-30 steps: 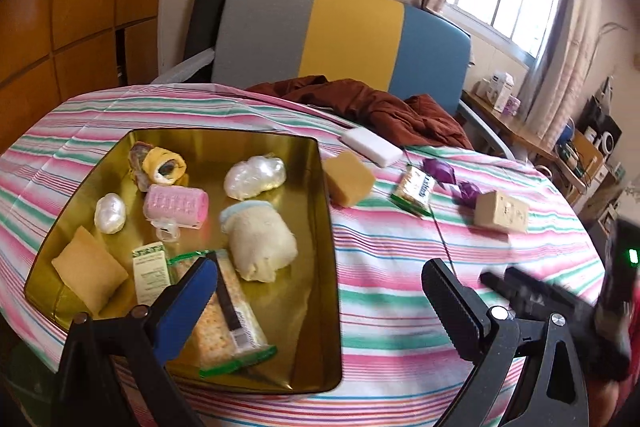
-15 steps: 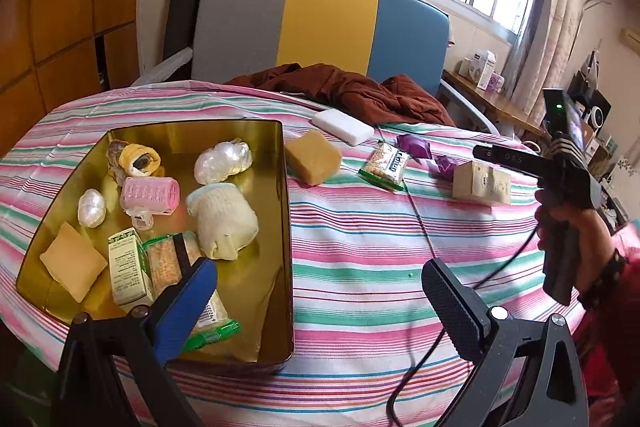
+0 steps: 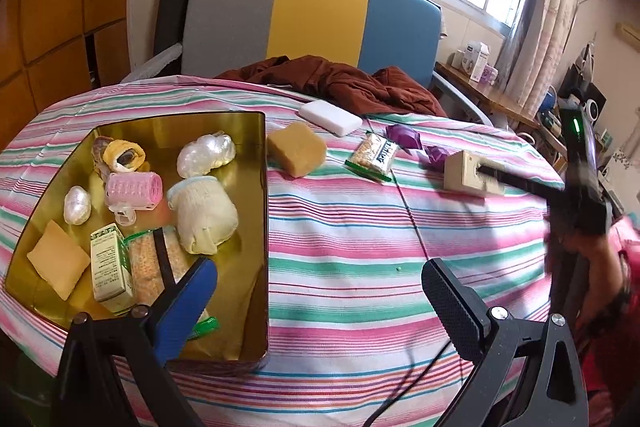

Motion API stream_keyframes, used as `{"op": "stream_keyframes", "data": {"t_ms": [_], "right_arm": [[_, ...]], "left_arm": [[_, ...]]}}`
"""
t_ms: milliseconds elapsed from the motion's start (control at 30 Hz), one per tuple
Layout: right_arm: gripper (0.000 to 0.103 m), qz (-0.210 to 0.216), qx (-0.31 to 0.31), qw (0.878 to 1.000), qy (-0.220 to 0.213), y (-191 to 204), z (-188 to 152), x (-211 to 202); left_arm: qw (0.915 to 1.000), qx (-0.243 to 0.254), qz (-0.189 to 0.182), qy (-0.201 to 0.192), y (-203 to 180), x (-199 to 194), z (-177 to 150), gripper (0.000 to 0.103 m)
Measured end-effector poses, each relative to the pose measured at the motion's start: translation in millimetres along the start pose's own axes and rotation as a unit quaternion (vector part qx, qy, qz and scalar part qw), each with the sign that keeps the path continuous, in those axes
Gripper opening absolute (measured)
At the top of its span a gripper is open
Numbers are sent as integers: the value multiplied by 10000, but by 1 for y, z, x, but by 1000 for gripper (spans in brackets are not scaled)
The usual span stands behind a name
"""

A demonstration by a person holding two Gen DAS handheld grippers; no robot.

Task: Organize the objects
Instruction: 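Grasp the cream tea box with the right tool while the left tool grasps the cracker packet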

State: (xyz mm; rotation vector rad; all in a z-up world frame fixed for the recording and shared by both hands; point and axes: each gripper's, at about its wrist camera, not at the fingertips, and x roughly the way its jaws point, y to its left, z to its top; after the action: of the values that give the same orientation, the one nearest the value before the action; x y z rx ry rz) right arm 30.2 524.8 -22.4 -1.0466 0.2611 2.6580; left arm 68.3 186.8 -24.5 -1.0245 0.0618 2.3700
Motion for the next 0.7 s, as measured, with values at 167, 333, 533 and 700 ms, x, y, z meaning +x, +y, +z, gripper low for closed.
{"op": "stream_keyframes", "data": {"t_ms": [167,333,533,700], "right_arm": [[62,-28,65,9994,341,-2,34,40],[62,42,392,9977,558,-14,14,40],[62,128,552,9983,101,-19,-40,-15],[62,285,984,9945,219,-21,-65,-31]], "left_arm": [[10000,28,72,-33,1,-6,-1,103],[9999,-8,97,-76,5,-9,-1,103],[10000,-82,-22,-25,2,-2,-1,103],[9999,7,-108,53,-7,2,-5,103]]}}
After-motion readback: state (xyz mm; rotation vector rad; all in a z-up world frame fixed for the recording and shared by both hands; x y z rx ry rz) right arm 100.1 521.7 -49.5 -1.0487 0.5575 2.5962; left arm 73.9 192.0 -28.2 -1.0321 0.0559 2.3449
